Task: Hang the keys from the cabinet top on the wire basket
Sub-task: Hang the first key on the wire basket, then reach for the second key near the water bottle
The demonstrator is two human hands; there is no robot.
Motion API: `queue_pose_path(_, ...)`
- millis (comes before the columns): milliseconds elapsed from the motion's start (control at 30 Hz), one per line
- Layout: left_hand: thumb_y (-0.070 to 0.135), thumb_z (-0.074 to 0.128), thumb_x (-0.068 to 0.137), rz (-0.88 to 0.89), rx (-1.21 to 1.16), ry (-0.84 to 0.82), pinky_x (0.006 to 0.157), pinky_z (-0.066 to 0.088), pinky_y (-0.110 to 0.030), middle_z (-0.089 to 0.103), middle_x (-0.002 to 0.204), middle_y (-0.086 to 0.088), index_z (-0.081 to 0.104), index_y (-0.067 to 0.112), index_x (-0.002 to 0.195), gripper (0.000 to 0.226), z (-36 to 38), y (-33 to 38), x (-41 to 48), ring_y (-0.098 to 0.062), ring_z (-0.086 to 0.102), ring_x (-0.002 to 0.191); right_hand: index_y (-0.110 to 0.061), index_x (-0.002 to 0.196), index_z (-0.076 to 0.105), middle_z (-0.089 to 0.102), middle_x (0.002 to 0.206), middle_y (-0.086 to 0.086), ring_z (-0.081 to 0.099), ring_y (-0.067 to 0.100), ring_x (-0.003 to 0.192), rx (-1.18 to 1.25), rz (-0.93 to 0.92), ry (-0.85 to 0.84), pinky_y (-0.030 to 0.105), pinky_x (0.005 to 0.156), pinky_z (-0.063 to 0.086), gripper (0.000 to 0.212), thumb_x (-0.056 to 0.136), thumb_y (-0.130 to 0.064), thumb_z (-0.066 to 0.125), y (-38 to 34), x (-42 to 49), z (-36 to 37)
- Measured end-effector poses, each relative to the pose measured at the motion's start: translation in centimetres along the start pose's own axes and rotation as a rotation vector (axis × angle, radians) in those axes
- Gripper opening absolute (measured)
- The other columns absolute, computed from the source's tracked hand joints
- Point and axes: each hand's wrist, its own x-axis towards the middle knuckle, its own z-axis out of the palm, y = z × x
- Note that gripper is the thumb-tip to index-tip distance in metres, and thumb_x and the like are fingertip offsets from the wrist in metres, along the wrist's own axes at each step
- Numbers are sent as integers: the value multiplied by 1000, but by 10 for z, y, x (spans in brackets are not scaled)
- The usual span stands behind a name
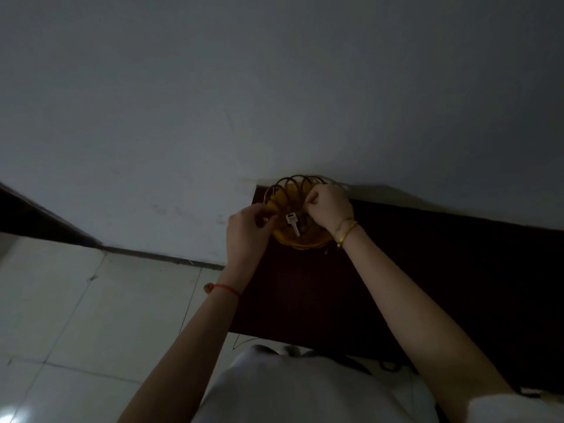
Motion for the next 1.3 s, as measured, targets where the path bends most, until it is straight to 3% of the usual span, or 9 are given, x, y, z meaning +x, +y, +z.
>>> queue_pose_path(133,22,72,80,37,8,-9,59,45,-12,66,76,12,74,25,91,11,-3,3,-1,-5,61,67,-17,92,67,70,88,-2,65,14,79,58,-39,127,31,68,56,10,86,-23,63,11,-22,-23)
queue_pose_path(267,24,72,80,60,-1,-29,57,44,-14,68,76,12,75,27,90,11,-2,10,-5,-6,62,65,-18,93,67,63,83,-9,58,5,73,116,-41,239,17,57,45,10,86,-24,63,30,-50,-39)
queue_pose_path(400,26,71,81,122,-13,-78,56,41,-9,72,80,9,74,26,91,10,2,18,-14,-3,62,65,-14,96,67,69,87,-2,56,3,70,137,-14,309,10,58,39,12,86,-19,64,49,-79,-45)
queue_pose_path(467,27,69,83,166,14,-105,59,41,-7,74,87,7,74,23,94,13,5,22,-19,-3,62,70,-14,101,67,71,90,0,58,5,72,136,7,324,12,62,43,15,88,-20,63,56,-94,-48)
queue_pose_path(567,24,66,86,279,58,-155,69,52,-25,73,96,3,73,20,100,16,11,31,-24,-11,65,82,-14,108,66,71,96,0,63,13,89,108,40,339,27,78,52,21,89,-23,60,66,-117,-53)
queue_pose_path(633,25,63,88,360,102,-192,74,54,-33,71,100,0,71,16,104,19,17,41,-30,-15,64,89,-13,112,64,71,102,2,60,17,99,72,60,345,28,84,49,25,90,-24,59,75,-135,-60)
queue_pose_path(833,24,59,91,600,129,-376,86,51,-32,67,109,-4,66,14,112,24,58,97,-66,-19,60,104,-13,121,61,67,112,6,54,20,110,-10,172,477,31,91,46,31,93,-24,55,133,-207,-85)
queue_pose_path(1033,20,58,91,630,139,-395,91,50,-36,67,112,-6,66,13,112,24,68,110,-74,-21,60,107,-8,123,59,66,116,12,54,24,114,-2,173,483,35,95,48,33,92,-20,56,143,-224,-91)
queue_pose_path(1300,22,57,91,732,133,-516,92,49,-43,67,112,-4,66,16,113,24,135,172,-160,-22,59,108,-11,125,58,63,122,11,52,23,120,-18,315,555,33,101,44,35,92,-21,58,227,-314,-126)
